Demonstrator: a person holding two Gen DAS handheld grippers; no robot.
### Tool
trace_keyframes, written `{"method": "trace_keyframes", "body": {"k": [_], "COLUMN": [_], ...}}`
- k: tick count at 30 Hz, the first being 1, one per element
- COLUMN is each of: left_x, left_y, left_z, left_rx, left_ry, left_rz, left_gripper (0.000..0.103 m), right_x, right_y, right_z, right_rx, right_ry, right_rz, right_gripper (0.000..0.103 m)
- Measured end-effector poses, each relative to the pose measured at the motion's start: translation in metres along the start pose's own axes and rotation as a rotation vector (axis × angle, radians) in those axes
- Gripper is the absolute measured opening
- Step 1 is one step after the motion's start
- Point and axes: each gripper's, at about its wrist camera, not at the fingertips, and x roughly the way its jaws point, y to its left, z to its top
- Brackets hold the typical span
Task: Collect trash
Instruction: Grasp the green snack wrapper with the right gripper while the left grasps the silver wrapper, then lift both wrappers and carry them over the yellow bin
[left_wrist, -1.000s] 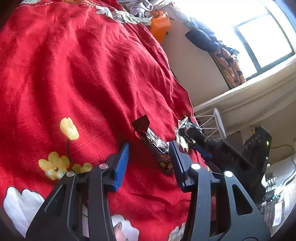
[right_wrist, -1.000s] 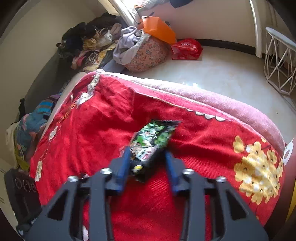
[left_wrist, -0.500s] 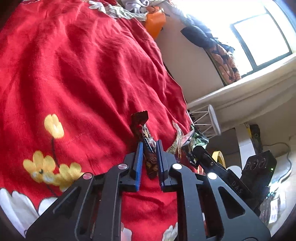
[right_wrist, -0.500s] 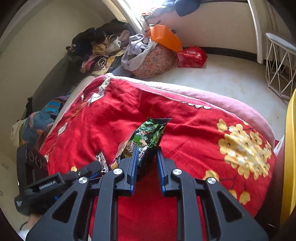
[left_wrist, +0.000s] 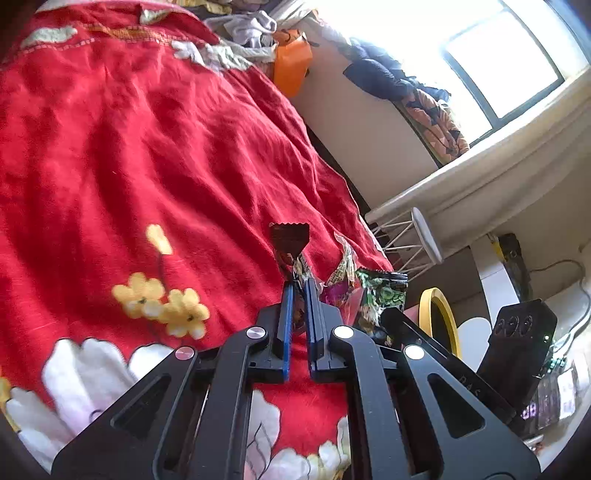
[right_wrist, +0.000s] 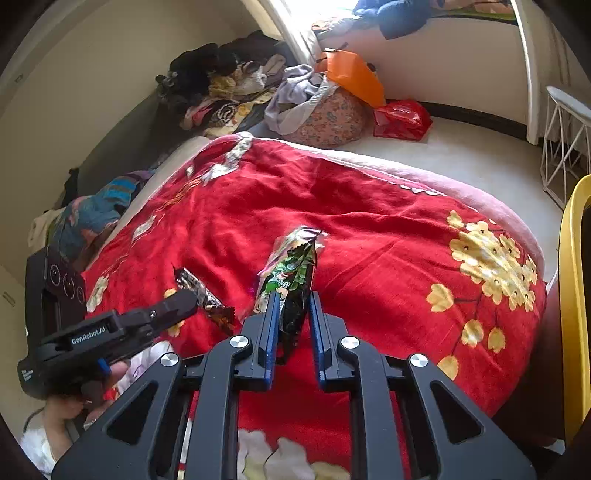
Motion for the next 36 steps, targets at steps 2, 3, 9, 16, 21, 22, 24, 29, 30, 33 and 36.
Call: {"method": "trace_keyframes", "body": {"k": [2,3,9,16,21,22,24,29,30,33,36], "left_x": [-0.005,-0.007,-0.022,-0.034,-0.040,-0.041,-0.043,-0.047,-0.047,-0.048,-0.048], "left_y": [-0.001,-0.003,-0.014,-0.032,-0.044,-0.047,-0.051,-0.066,-0.068,-0.077,-0.084], "left_z": [-0.001,-0.001,-0.003,-0.001,-0.003,-0.003,-0.004,-0.007,-0.008,-0.010,-0.012], "left_rx": [0.010,0.019,0.075,0.135,0.165,0.171,0.181,0.212,0.218,0.240,0.255], "left_ry": [-0.009,-0.014,-0.047,-0.076,-0.090,-0.092,-0.096,-0.102,-0.102,-0.103,-0.100], "left_rz": [0.002,0.006,0.021,0.018,0.005,0.000,-0.006,-0.026,-0.029,-0.040,-0.053], "left_gripper": [0.003,0.003,0.003,0.003,0.003,0.003,0.003,0.003,0.003,0.003,0.000], "right_x": [-0.003,-0.004,-0.018,-0.040,-0.054,-0.058,-0.064,-0.080,-0.083,-0.092,-0.102], "right_y": [0.005,0.005,0.015,0.021,0.019,0.019,0.017,0.013,0.013,0.008,0.003], "right_z": [-0.003,-0.004,-0.009,-0.009,-0.008,-0.008,-0.008,-0.008,-0.008,-0.008,-0.009], "right_rx": [-0.008,-0.011,-0.030,-0.040,-0.040,-0.040,-0.039,-0.031,-0.029,-0.022,-0.013], "right_ry": [0.002,0.003,-0.008,-0.047,-0.075,-0.082,-0.093,-0.124,-0.130,-0.150,-0.170], "right_rz": [0.006,0.008,0.030,0.042,0.041,0.040,0.037,0.029,0.027,0.019,0.010], "right_gripper": [0.013,0.013,0.011,0.011,0.011,0.011,0.011,0.011,0.011,0.011,0.011]}}
